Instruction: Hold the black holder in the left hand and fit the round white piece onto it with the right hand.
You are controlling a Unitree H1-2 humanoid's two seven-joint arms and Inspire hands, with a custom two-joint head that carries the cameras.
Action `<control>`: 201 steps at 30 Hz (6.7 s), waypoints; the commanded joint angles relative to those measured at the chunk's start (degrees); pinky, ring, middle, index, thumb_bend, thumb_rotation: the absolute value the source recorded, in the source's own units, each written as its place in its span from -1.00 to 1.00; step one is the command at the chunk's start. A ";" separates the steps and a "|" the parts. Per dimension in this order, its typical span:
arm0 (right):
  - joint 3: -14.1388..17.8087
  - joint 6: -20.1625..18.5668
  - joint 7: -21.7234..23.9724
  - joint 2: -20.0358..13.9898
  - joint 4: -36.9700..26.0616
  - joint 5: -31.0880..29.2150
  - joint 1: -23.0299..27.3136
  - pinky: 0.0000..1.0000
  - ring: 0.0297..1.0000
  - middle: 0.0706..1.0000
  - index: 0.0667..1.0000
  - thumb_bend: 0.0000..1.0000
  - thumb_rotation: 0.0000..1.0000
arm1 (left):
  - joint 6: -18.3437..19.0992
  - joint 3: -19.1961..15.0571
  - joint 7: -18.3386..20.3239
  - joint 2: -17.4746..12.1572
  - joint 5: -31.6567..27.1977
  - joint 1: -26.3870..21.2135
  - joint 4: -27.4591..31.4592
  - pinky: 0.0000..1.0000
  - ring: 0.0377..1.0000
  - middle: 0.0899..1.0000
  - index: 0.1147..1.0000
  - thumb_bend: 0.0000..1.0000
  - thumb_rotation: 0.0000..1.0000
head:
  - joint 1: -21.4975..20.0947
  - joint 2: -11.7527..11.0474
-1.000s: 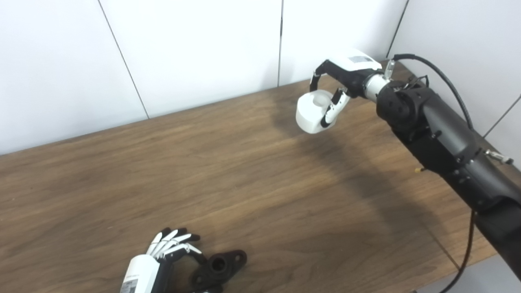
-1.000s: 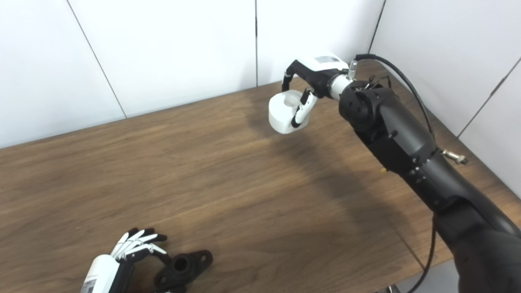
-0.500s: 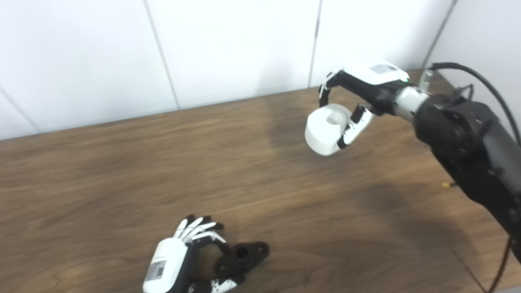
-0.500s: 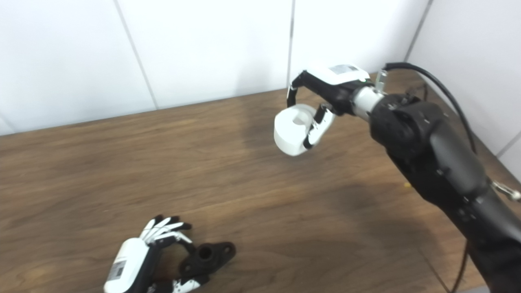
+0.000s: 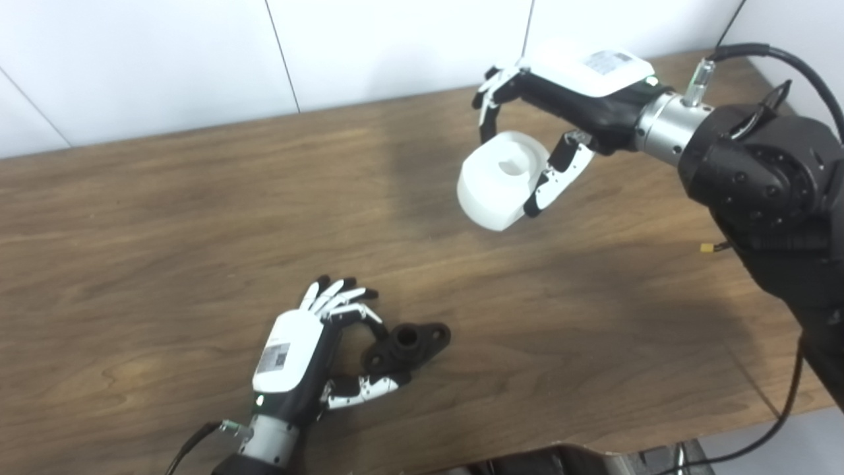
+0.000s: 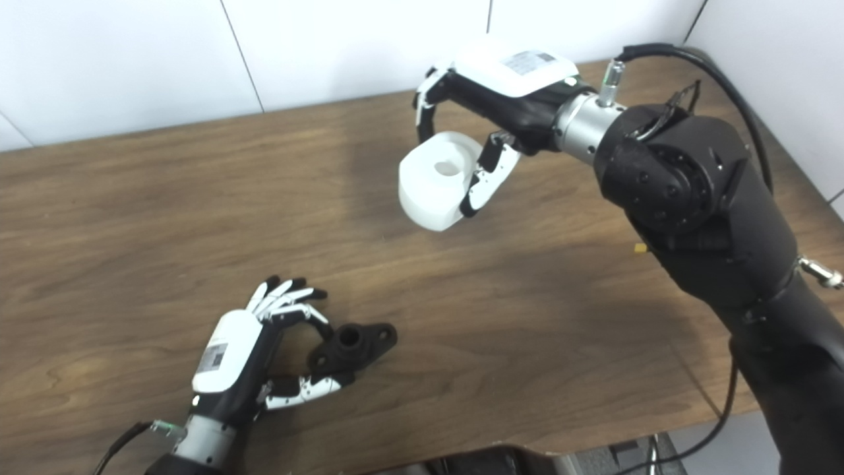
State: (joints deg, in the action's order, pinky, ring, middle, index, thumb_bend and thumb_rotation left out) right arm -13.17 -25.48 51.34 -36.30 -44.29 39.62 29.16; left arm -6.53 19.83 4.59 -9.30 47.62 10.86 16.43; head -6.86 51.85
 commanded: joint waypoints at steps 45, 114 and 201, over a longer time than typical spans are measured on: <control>-6.34 12.27 3.67 11.51 -3.22 3.45 -4.70 0.76 0.76 0.54 -0.11 0.05 -0.72 | 9.55 2.98 -0.36 4.84 8.19 -1.92 1.86 0.97 0.80 0.56 -0.15 0.02 -0.90 | 6.44 2.21; -6.64 23.40 -1.55 17.24 5.65 9.13 -8.62 0.68 0.77 0.53 -0.11 0.05 -0.73 | 12.74 5.43 0.35 4.99 8.15 -2.14 2.89 0.97 0.81 0.58 -0.15 0.02 -0.89 | 7.01 2.05; 0.73 21.51 -0.95 13.11 10.17 6.68 -3.79 0.90 1.00 0.99 1.00 1.00 -0.02 | 31.14 -0.75 29.00 3.02 4.41 -8.66 14.08 1.00 1.00 1.00 1.00 1.00 -0.44 | 8.55 -0.78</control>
State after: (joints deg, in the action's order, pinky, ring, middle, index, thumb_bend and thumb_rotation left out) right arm -13.66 -4.59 52.54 -21.86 -33.56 47.14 23.30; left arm 22.70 20.00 31.73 -4.91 52.57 2.73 29.09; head 1.67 51.07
